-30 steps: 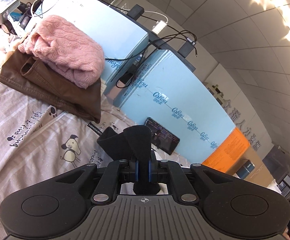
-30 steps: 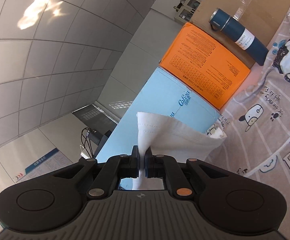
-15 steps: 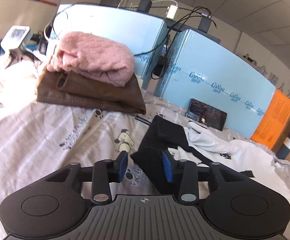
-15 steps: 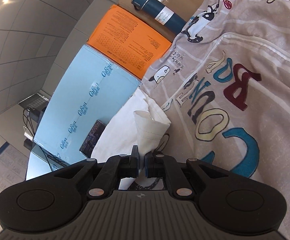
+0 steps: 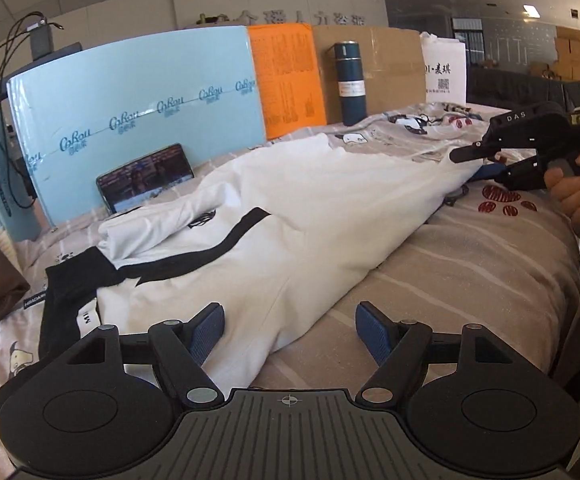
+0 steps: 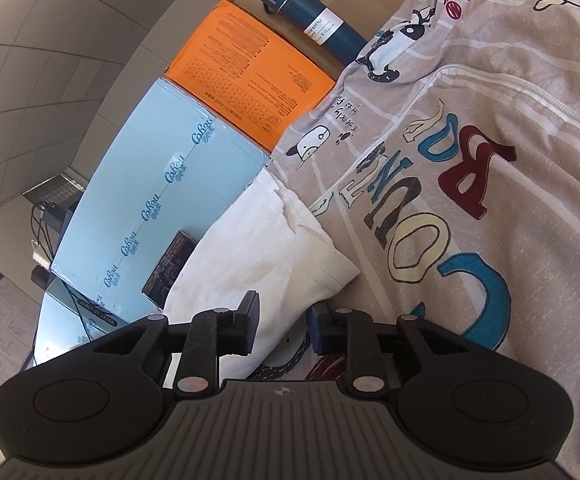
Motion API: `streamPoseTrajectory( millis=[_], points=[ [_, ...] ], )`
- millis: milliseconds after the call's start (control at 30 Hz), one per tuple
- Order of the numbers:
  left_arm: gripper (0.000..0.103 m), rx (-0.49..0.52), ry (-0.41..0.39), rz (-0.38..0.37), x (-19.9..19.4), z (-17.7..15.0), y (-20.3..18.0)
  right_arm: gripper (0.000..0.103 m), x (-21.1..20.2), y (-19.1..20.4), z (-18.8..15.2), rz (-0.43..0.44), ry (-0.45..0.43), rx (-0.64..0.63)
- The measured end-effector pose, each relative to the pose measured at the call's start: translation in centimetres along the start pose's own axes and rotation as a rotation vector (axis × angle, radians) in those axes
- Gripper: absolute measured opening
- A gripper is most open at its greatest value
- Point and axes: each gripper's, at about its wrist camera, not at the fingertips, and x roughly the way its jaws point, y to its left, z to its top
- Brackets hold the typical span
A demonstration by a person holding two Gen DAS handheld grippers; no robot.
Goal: Fold clothes
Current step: 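Lower the T-shirt onto the sheet and spread it flat with both tools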
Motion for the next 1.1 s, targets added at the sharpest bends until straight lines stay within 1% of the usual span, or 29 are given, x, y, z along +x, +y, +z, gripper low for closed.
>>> streamPoseTrajectory(
  millis=[33, 67, 167, 200, 233, 267, 300, 333, 367, 433, 467, 500, 533, 600, 667, 700, 767, 833, 900, 933, 967, 1000, 1033, 1067, 1100],
  points=[
    [0.074, 0.028, -0.001, 0.003, 0.4, 0.1, -0.6, 0.032, 0.0, 0.1, 0.0, -0.004, -0.002, -0.008],
    [0.075, 0.057, -0.001, 0.007, 0.8, 0.2, -1.1, 0.037, 0.0, 0.2, 0.1, -0.009, -0.003, -0.015],
    [0.074, 0.142, -0.004, 0.032, 1.9, 0.6, -2.4, 0.038, 0.1, 0.4, 0.2, -0.026, -0.004, -0.025],
    [0.073, 0.156, -0.002, 0.030, 2.3, 0.7, -2.5, 0.038, 0.1, 0.4, 0.2, -0.030, -0.003, -0.026],
    [0.064, 0.161, 0.003, 0.025, 2.7, 0.9, -2.5, 0.038, 0.1, 0.4, 0.2, -0.034, -0.003, -0.029],
    [0.036, 0.143, 0.016, 0.011, 3.0, 1.2, -2.0, 0.036, 0.1, 0.5, 0.2, -0.041, -0.005, -0.033],
    [0.023, 0.121, 0.025, 0.000, 3.3, 1.5, -1.5, 0.033, 0.2, 0.5, 0.2, -0.051, -0.006, -0.039],
    [0.013, 0.086, 0.022, -0.004, 3.3, 1.8, -0.8, 0.030, 0.2, 0.4, 0.2, -0.063, -0.008, -0.044],
    [0.007, 0.054, 0.014, -0.009, 3.2, 2.1, -0.1, 0.025, 0.2, 0.4, 0.2, -0.075, -0.009, -0.049],
    [0.007, 0.009, -0.030, -0.031, 2.1, 3.0, 1.0, 0.017, 0.0, 0.4, 0.2, -0.087, -0.025, -0.065],
    [0.006, -0.012, -0.052, -0.042, 1.5, 3.5, 1.6, 0.011, -0.2, 0.4, 0.2, -0.085, -0.038, -0.077],
    [0.006, -0.025, -0.071, -0.051, 0.9, 3.9, 2.0, 0.009, -0.5, 0.6, 0.2, -0.072, -0.052, -0.094],
    [0.006, -0.032, -0.080, -0.063, 0.4, 4.1, 2.2, 0.008, -0.8, 0.8, 0.2, -0.060, -0.065, -0.110],
    [0.005, -0.032, -0.081, -0.110, -0.5, 4.1, 2.2, 0.006, -1.7, 1.2, 0.3, -0.038, -0.084, -0.135],
    [0.002, -0.032, -0.082, -0.157, -1.3, 4.1, 2.1, 0.006, -2.6, 1.5, 0.4, -0.016, -0.103, -0.160],
    [0.002, -0.032, -0.078, -0.179, -1.6, 4.0, 2.0, 0.006, -3.0, 1.7, 0.5, -0.005, -0.112, -0.173],
    [0.002, -0.034, -0.044, -0.209, -1.2, 3.2, 1.4, 0.006, -3.9, 1.9, 0.6, 0.010, -0.127, -0.193],
    [0.002, -0.070, -0.010, -0.247, -0.4, 2.4, 1.2, 0.005, -4.6, 1.6, 0.5, -0.005, -0.131, -0.195],
    [0.003, -0.066, 0.019, -0.263, 0.4, 1.8, 0.6, 0.005, -5.2, 1.1, 0.4, -0.036, -0.138, -0.197],
    [0.003, -0.065, 0.015, -0.278, 0.5, 1.6, 0.6, 0.005, -5.3, 0.8, 0.4, -0.063, -0.138, -0.195],
    [0.012, -0.077, -0.006, -0.318, 0.4, 1.6, 0.7, 0.005, -5.3, 0.4, 0.4, -0.108, -0.135, -0.189],
    [0.018, -0.083, -0.039, -0.365, -0.1, 1.6, 0.8, 0.006, -5.2, 0.1, 0.4, -0.142, -0.133, -0.185],
    [0.033, -0.080, -0.073, -0.383, -0.5, 1.8, 1.0, 0.007, -5.2, 0.0, 0.5, -0.156, -0.132, -0.187],
    [0.050, -0.079, -0.107, -0.385, -0.9, 2.1, 1.3, 0.009, -5.1, -0.1, 0.6, -0.171, -0.132, -0.189],
    [0.056, -0.088, -0.133, -0.336, -1.1, 2.5, 1.9, 0.012, -5.0, 0.0, 0.7, -0.178, -0.130, -0.197]
  ],
)
